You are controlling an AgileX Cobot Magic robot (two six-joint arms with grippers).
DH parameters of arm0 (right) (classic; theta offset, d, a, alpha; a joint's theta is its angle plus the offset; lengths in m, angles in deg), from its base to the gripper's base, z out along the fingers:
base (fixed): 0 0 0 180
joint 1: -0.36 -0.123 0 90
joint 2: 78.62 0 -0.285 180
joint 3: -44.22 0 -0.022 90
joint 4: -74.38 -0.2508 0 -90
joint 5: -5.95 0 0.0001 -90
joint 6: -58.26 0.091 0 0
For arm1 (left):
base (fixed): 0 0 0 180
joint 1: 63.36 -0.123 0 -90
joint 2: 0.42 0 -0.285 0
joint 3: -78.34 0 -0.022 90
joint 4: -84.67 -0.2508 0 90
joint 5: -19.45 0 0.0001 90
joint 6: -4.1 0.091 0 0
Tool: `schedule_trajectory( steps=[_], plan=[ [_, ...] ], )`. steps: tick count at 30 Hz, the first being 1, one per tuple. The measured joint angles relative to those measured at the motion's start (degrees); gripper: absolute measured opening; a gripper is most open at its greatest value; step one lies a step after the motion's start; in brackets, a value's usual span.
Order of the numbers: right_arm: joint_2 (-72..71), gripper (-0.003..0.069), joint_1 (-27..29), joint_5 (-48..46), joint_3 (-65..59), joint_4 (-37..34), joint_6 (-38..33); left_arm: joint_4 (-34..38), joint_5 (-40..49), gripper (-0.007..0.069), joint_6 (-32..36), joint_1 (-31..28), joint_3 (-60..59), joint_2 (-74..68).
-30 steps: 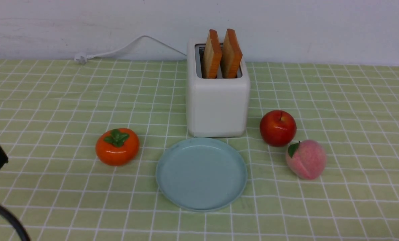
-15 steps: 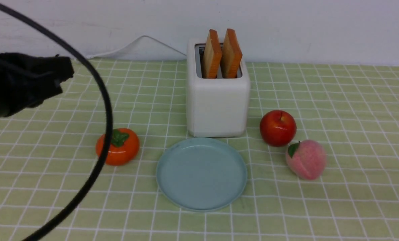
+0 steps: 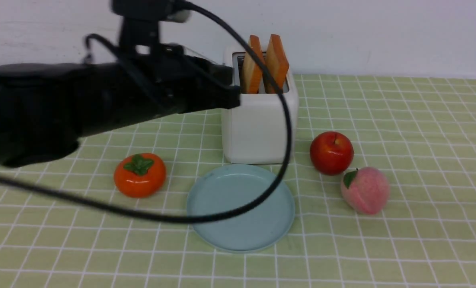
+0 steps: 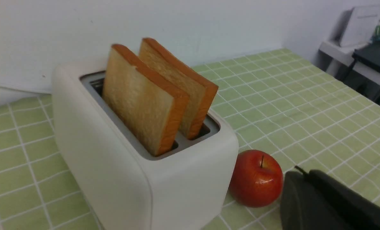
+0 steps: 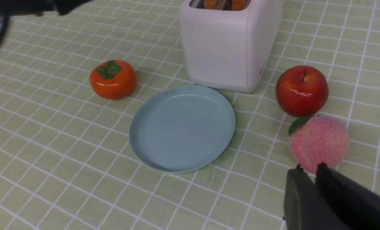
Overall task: Take toasted bread from bread machine on green coffee tablecloth place on plate.
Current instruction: 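Reach for a toast slice standing in the toaster with the left gripper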
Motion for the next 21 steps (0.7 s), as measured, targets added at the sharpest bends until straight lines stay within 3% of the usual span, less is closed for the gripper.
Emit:
schedule_trajectory(
  steps=[7,12,16,21],
  plan=[
    [-8.1,0.0073,0.0,2.6,-4.7,-0.6,-1.4,0.2,-3.1,0.0101,0.7,0.0,10.4,-10.8],
    [-11.8,0.0073,0.0,6.4,-7.8,-0.8,-2.8,0.3,-2.1,0.0230,0.8,0.0,17.7,-17.5],
    [-13.0,0.0073,0.0,11.0,-9.2,-1.0,-4.7,0.3,-2.8,0.0395,2.6,0.0,22.9,-23.1],
    [-14.8,0.0049,-2.4,13.0,-10.6,-2.4,-8.1,0.3,-4.9,0.0477,3.4,0.0,27.6,-27.7]
  ],
)
